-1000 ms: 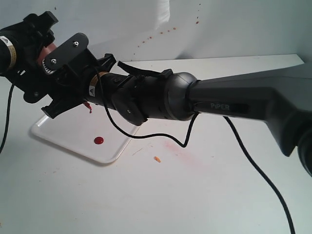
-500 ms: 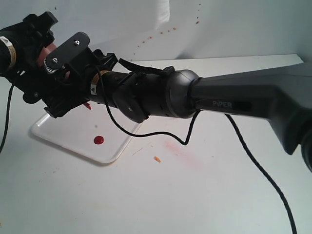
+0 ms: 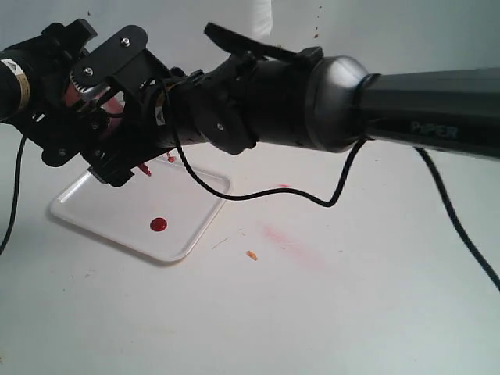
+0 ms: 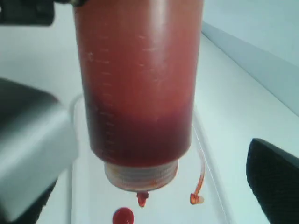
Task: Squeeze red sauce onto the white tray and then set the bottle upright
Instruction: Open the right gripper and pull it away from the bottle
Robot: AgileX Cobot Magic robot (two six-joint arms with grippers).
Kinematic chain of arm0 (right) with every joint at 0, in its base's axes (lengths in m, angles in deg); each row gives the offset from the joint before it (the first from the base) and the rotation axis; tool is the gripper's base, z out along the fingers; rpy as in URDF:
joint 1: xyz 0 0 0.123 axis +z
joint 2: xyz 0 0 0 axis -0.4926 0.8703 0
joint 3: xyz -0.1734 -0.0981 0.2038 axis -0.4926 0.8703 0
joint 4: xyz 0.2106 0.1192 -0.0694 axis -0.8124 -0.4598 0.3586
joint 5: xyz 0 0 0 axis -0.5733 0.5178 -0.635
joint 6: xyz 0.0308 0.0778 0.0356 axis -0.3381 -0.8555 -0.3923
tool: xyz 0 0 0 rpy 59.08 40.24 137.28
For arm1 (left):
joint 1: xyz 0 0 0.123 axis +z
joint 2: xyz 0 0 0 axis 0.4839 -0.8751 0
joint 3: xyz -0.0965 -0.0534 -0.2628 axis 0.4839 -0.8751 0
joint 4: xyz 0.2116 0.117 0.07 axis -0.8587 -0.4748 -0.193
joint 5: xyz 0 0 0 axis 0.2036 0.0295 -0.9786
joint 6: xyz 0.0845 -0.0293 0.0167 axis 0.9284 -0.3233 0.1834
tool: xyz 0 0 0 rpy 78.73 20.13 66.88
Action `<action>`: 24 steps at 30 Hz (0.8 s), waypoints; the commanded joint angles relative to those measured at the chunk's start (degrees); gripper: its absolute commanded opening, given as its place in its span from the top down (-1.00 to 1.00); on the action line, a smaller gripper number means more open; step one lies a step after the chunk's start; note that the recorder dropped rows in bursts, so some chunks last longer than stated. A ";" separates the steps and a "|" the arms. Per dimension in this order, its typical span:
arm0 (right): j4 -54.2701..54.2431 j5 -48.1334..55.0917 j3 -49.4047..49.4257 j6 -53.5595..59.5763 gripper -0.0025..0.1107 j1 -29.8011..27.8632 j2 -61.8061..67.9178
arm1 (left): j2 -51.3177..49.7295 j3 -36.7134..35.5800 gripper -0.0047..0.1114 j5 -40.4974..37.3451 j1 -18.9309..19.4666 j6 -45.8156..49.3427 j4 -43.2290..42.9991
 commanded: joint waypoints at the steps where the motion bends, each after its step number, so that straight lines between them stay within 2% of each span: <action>1: -0.22 6.32 -0.22 0.64 -0.90 0.16 -3.95 | 0.30 0.11 0.92 -0.67 -0.33 -0.95 0.18; 5: -0.63 7.31 2.85 1.19 -0.90 0.16 -6.86 | 0.30 0.11 0.92 -3.40 -0.33 -0.95 2.94; 10: -1.40 2.79 10.61 1.08 -0.90 0.16 -11.73 | 0.30 -0.11 0.92 -4.79 -0.33 -1.22 4.34; 14: -4.78 -2.83 18.64 0.98 -0.90 0.16 -17.28 | 0.30 -0.11 0.92 -4.79 -0.33 -8.07 4.34; 21: -7.41 -8.45 34.11 0.81 -0.90 0.16 -30.06 | 0.30 -2.57 0.92 -5.04 -0.33 -11.05 3.42; 24: -8.71 -14.14 41.74 0.81 -0.90 0.06 -37.18 | 0.30 -2.79 0.92 -5.04 -0.33 -16.23 3.05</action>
